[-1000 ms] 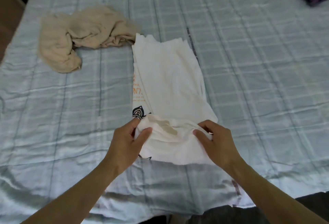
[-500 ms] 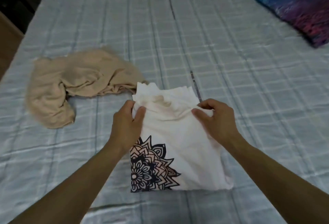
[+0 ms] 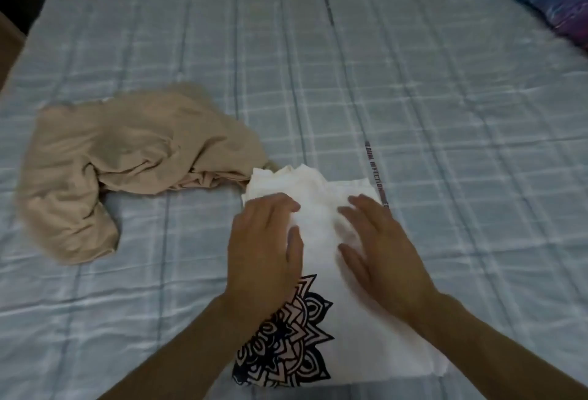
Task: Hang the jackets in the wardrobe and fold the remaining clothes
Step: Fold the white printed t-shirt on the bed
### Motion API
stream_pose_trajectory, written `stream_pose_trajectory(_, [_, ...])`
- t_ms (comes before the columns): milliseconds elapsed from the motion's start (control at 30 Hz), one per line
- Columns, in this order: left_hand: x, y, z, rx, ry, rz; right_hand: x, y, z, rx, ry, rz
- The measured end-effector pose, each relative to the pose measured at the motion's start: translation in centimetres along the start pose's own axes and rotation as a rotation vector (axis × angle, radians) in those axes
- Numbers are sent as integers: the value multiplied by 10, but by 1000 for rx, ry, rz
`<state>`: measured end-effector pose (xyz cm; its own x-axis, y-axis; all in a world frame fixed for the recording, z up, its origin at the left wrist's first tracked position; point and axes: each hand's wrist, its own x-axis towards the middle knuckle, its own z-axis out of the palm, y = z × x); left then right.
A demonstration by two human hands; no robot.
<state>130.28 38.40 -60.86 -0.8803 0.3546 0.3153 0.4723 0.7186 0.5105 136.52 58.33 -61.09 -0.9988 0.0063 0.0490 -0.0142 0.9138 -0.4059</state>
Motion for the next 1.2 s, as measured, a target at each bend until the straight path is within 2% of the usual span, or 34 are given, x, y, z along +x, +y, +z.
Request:
stream_pose_trajectory(33, [-6, 2, 8, 84, -93, 82, -5, -3, 8, -67, -86, -57])
stream_pose_trajectory(100, [-9, -7, 25, 286, -298, 137, -10, 3, 25, -156, -248, -83])
stream_pose_trajectory(167, [-1, -28, 37, 343, -407, 154, -5, 18, 36, -172, -269, -83])
stream_pose_trajectory(233, [7, -46, 46, 295, -455, 180, 2, 32, 43, -170, -255, -90])
stream_pose_trajectory(467, [6, -28, 29, 345, -504, 138, 0, 21, 28, -197, -341, -72])
stream_pose_trajectory(567, [-33, -11, 13, 367, -491, 165, -35, 4, 23, -235, -318, -81])
stream_pose_trajectory(733, [-109, -4, -1, 344, -605, 51, -95, 3, 27, -213, -312, -47])
stream_pose_trajectory(867, [-112, 9, -10, 370, -585, 15, -97, 2, 24, -229, -325, -92])
stream_pose_trajectory(967, [-124, 23, -17, 233, -499, 91, -108, 6, 15, -218, -370, -251])
stream_pose_trajectory(1033, [-138, 25, -21, 185, -526, 123, -121, 9, 8, -223, -398, -302])
stream_pose_trajectory(1133, [-150, 23, -24, 241, -605, 132, -136, 13, -1, -243, -363, -257])
stream_pose_trajectory(1200, [-152, 21, -23, 252, -595, 130, -142, 12, -2, -257, -310, -221])
